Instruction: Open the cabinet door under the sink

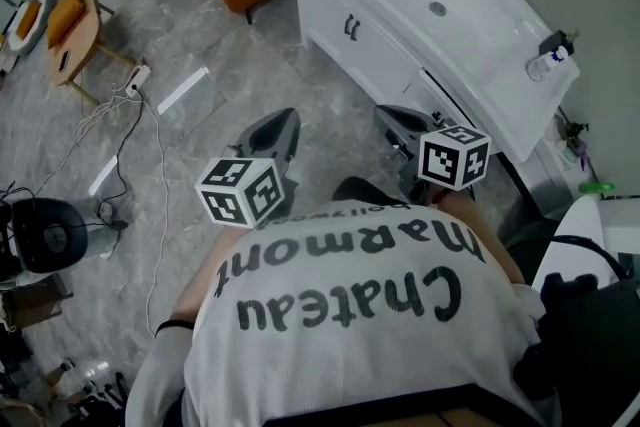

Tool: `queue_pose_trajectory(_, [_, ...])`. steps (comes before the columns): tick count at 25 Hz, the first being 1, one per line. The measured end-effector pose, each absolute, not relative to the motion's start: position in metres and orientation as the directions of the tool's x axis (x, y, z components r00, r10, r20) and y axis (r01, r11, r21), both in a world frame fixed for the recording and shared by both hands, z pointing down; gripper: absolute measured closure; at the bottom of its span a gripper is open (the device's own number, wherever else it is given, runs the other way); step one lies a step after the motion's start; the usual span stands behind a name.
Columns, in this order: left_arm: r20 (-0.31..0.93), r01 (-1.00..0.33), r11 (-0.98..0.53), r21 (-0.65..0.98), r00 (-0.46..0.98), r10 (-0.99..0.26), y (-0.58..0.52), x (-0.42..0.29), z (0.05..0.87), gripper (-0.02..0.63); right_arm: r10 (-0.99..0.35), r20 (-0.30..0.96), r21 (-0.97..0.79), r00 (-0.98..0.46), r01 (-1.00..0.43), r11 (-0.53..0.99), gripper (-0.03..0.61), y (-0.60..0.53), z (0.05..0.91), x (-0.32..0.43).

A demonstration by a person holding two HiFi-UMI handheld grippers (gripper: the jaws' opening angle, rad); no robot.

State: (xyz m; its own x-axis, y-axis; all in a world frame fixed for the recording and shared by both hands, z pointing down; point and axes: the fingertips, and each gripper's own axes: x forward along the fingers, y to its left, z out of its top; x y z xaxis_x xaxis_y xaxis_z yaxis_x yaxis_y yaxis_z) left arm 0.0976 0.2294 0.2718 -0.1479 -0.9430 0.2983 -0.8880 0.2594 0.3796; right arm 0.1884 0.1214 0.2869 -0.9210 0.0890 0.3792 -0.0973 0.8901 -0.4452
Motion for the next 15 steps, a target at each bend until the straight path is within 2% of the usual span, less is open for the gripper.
queue_pose_trajectory(15, [0.345,-0.87,0.316,0.378,-0.184,-0.92,0.187,0.011,0.292,0.606,0.136,0.408,-0.462,-0.903,-0.076,0.884,0.571,0.066,0.309,0.097])
